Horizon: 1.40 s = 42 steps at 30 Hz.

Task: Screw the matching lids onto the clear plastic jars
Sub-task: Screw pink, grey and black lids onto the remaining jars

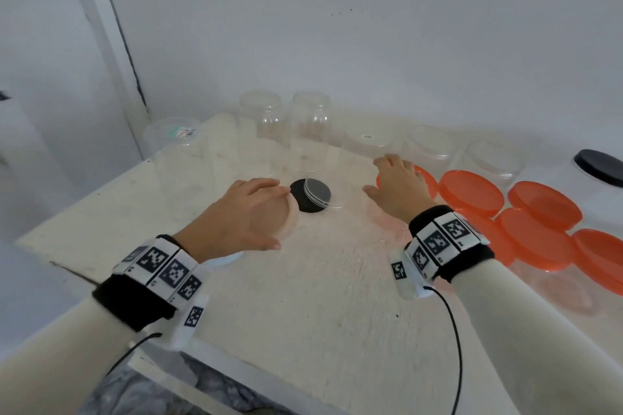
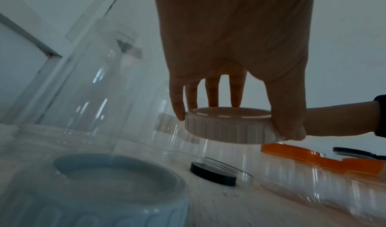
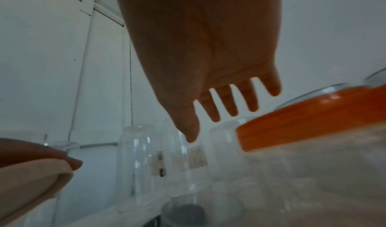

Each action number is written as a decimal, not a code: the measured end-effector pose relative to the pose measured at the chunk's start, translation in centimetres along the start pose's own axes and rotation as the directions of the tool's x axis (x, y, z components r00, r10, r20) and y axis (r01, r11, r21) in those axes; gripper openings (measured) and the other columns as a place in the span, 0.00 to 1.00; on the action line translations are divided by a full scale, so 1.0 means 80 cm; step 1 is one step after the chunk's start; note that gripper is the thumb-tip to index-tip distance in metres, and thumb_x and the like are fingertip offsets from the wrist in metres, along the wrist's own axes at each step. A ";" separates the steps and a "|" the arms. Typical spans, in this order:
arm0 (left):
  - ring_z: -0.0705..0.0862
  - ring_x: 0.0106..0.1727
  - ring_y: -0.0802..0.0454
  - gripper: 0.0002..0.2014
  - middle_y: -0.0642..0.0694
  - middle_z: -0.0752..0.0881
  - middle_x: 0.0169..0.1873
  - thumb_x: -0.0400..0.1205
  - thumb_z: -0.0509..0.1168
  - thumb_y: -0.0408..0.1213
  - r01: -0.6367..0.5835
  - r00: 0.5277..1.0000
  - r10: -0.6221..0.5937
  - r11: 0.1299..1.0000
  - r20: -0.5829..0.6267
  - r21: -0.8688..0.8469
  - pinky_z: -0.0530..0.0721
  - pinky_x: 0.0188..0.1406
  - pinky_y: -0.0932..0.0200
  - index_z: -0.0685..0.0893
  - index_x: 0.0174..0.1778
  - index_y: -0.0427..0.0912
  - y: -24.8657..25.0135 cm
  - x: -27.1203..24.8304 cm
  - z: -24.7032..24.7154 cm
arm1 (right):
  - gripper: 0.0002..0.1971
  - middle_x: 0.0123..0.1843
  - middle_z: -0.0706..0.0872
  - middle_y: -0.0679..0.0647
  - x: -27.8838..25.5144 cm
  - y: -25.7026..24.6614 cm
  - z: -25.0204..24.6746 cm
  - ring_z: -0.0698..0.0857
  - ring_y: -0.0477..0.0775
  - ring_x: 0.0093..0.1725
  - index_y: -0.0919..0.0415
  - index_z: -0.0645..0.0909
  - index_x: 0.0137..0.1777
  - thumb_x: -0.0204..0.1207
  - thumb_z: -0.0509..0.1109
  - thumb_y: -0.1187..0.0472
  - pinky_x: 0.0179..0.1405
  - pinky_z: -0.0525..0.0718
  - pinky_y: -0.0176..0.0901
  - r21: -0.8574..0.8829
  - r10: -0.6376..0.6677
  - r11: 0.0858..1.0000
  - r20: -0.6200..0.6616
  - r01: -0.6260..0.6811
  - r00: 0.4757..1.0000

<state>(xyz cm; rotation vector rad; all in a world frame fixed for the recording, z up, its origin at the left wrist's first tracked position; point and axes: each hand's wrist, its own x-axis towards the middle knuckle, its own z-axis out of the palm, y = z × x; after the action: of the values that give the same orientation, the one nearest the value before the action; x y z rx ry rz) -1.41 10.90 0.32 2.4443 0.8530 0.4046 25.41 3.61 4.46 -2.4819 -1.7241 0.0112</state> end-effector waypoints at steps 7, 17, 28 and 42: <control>0.59 0.74 0.58 0.45 0.63 0.60 0.75 0.64 0.78 0.53 0.065 0.993 -0.057 0.995 -0.099 0.070 0.69 0.71 0.49 0.61 0.74 0.64 -0.004 -0.039 -0.029 | 0.31 0.80 0.60 0.56 0.054 -0.098 -0.018 0.61 0.59 0.77 0.59 0.65 0.76 0.76 0.71 0.55 0.73 0.66 0.52 0.168 -0.447 0.872 -0.109 0.459 0.888; 0.59 0.74 0.59 0.42 0.61 0.61 0.76 0.68 0.77 0.51 0.187 0.961 -0.173 0.981 -0.215 0.045 0.72 0.70 0.48 0.63 0.76 0.60 -0.014 -0.088 -0.049 | 0.36 0.84 0.51 0.60 0.129 -0.170 -0.018 0.49 0.62 0.82 0.61 0.65 0.76 0.72 0.75 0.52 0.80 0.53 0.56 0.084 -0.494 0.859 -0.124 0.505 0.861; 0.61 0.74 0.58 0.43 0.61 0.62 0.76 0.65 0.75 0.58 0.186 0.956 -0.183 0.982 -0.229 -0.005 0.74 0.69 0.44 0.64 0.76 0.60 -0.020 -0.093 -0.042 | 0.50 0.77 0.60 0.59 0.109 -0.175 -0.030 0.64 0.65 0.70 0.45 0.55 0.79 0.61 0.82 0.50 0.61 0.76 0.60 -0.100 -0.540 0.840 -0.076 0.532 0.838; 0.66 0.73 0.56 0.42 0.61 0.66 0.74 0.61 0.69 0.65 0.051 0.929 -0.091 0.992 -0.358 -0.118 0.71 0.71 0.46 0.65 0.73 0.65 -0.001 -0.067 -0.048 | 0.40 0.61 0.69 0.59 0.004 -0.096 -0.014 0.72 0.62 0.55 0.66 0.64 0.65 0.56 0.81 0.58 0.43 0.68 0.46 0.161 -0.257 0.937 -0.285 0.311 0.923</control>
<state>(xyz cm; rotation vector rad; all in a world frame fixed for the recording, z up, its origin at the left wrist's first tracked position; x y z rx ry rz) -7.17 8.88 2.85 2.2653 1.0377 0.8723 18.42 6.47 6.40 -1.9696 -1.8461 -0.1503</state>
